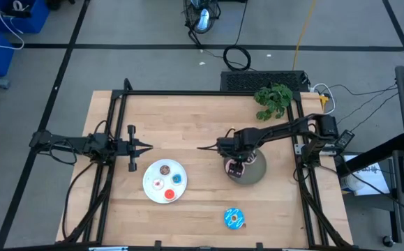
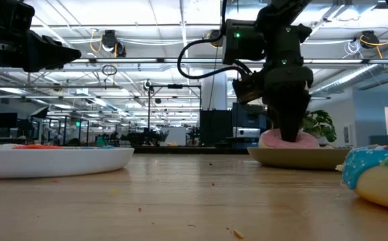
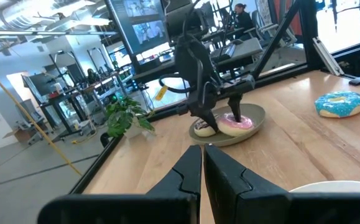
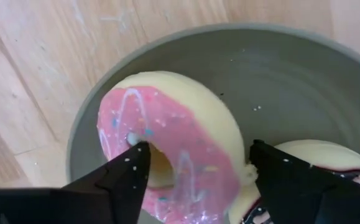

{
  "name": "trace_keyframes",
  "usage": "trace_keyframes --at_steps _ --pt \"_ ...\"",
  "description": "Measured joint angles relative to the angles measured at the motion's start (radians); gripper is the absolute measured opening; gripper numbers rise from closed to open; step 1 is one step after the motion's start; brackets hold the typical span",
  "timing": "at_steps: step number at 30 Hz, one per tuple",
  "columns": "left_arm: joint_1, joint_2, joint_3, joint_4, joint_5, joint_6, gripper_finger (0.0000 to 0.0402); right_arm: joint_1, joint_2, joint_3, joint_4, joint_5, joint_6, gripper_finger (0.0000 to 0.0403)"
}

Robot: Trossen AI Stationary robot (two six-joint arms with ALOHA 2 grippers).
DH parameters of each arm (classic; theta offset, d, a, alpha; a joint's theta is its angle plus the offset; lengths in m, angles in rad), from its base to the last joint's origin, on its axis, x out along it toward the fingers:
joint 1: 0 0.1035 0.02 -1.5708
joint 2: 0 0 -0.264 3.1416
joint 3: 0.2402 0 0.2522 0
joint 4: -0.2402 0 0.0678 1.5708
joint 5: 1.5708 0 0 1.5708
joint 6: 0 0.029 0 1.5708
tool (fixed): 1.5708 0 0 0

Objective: Pick & Place donuts
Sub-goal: Put the big pink donut on the gray plate, then put the big blue donut on the gray plate

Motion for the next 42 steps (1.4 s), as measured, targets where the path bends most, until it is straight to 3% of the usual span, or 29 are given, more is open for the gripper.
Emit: trace_keyframes --at_steps 7,15,24,27,33,36,42 --pt "0.0 0.0 0.0 0.003 0.0 0.0 0.0026 -0.019 -0.049 0.0 -0.026 0.0 0.0 0.03" --pt "0.0 0.0 0.0 0.001 0.0 0.0 0.0026 -0.023 -0.187 0.0 -0.017 -0.005 0.052 0.0296" --pt "0.0 0.0 0.0 0.006 0.0 0.0 0.0026 0.194 -0.325 0.0 0.17 0.027 0.138 0.0277" --pt "0.0 0.0 0.0 0.007 0.0 0.0 0.0026 0.261 -0.331 0.019 0.182 0.052 0.194 0.0263" --pt "0.0 0.0 0.0 0.008 0.0 -0.007 0.0026 0.372 -0.307 0.112 0.014 0.154 0.231 0.0223" --pt "0.0 0.0 0.0 0.008 0.0 -0.007 0.0026 0.414 -0.276 0.169 -0.037 0.203 0.221 0.0192" --pt "0.0 0.0 0.0 0.005 0.0 -0.004 0.0026 0.444 -0.24 0.213 -0.074 0.196 0.207 0.0116"
